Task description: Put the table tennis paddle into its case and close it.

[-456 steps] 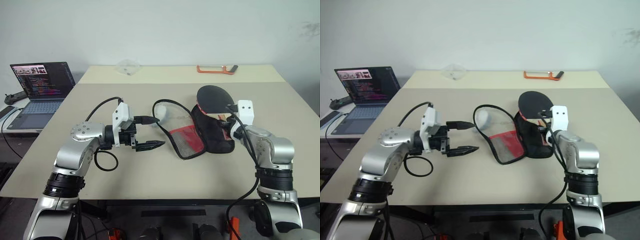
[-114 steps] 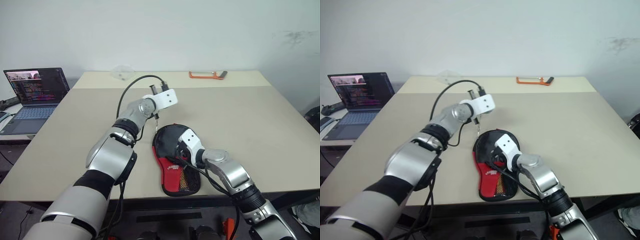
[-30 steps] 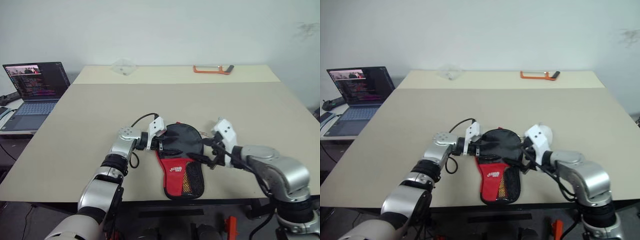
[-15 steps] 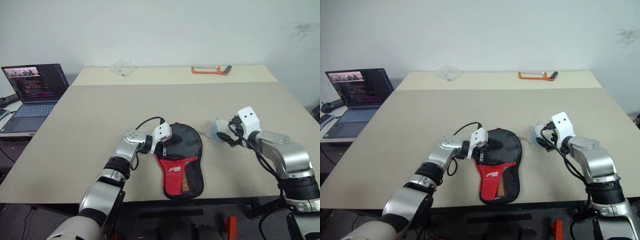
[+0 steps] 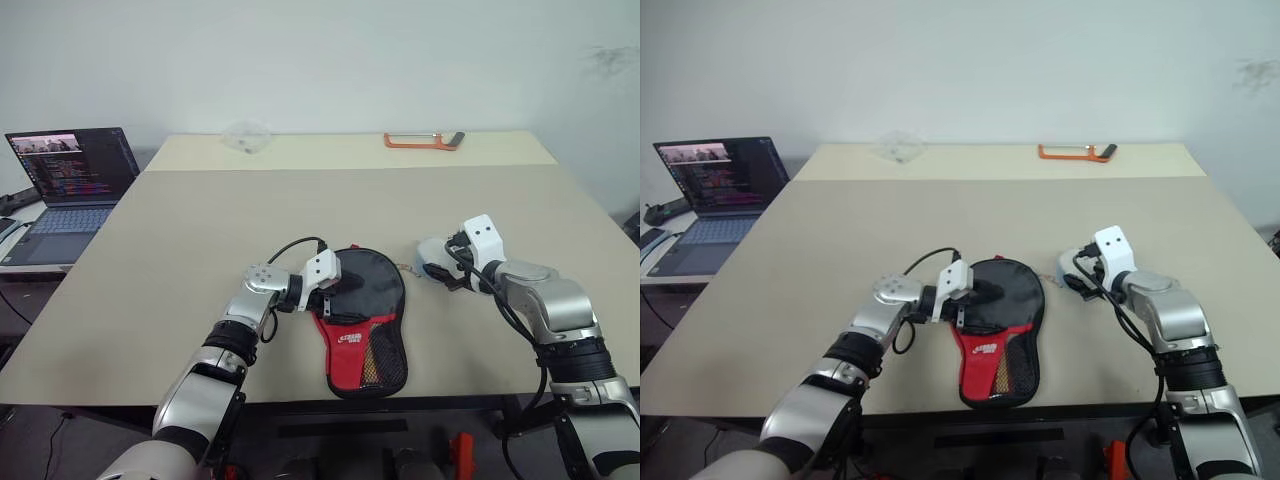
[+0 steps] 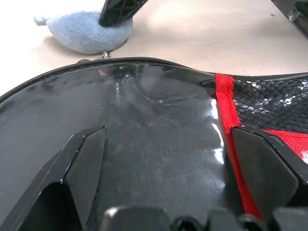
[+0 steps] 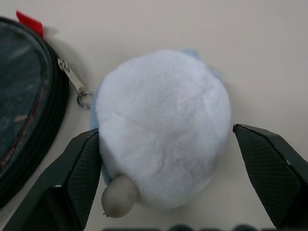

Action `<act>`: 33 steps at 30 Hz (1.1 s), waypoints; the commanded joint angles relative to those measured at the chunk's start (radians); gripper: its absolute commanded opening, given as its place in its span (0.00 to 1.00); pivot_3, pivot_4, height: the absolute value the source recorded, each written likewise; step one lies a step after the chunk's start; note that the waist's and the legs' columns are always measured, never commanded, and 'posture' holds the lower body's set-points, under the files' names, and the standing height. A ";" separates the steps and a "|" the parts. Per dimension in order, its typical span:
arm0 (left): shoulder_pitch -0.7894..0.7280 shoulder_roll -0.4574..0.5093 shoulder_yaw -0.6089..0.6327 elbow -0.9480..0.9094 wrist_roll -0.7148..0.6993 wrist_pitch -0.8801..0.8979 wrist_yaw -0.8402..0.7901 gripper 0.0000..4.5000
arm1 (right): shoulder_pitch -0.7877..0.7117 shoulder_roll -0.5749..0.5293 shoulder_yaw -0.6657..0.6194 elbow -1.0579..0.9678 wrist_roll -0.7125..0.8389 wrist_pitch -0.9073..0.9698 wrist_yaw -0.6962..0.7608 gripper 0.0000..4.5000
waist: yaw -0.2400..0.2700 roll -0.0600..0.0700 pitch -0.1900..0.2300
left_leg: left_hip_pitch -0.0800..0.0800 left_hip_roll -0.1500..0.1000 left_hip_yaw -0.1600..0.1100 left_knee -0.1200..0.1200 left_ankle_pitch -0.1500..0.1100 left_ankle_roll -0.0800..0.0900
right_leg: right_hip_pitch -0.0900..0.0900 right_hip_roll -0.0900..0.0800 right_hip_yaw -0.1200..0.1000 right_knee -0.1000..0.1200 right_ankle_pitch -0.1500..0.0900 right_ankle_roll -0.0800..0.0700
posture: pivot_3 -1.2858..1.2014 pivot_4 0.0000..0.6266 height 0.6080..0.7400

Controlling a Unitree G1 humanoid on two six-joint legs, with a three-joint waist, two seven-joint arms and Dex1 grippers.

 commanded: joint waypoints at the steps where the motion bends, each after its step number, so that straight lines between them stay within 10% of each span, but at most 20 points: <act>1: 0.026 0.004 -0.039 0.003 0.019 0.007 -0.017 1.00 | -0.021 -0.015 0.007 0.043 -0.040 -0.037 -0.007 0.91 | 0.000 0.000 0.000 | 0.000 0.000 0.000 0.000 0.000 0.000 | 0.000 0.000 0.000 0.000 0.000 0.000 | 0.52 0.24 1.00; 13: -0.033 -0.016 -0.037 0.176 0.036 0.000 0.026 1.00 | 0.027 -0.075 -0.018 -0.076 -0.027 0.022 0.013 0.18 | 0.006 0.001 -0.001 | 0.011 0.000 -0.001 0.000 -0.002 0.004 | 0.011 0.000 -0.001 -0.001 0.000 0.000 | 0.52 0.24 1.00; 33: -0.164 -0.178 -0.058 0.425 0.132 -0.051 0.142 1.00 | 0.540 -0.222 -0.255 -1.005 0.325 0.632 0.135 0.14 | 0.054 0.001 -0.002 | 0.020 0.000 -0.013 -0.001 -0.002 0.007 | 0.034 -0.001 -0.017 -0.016 -0.001 0.007 | 0.52 0.24 1.00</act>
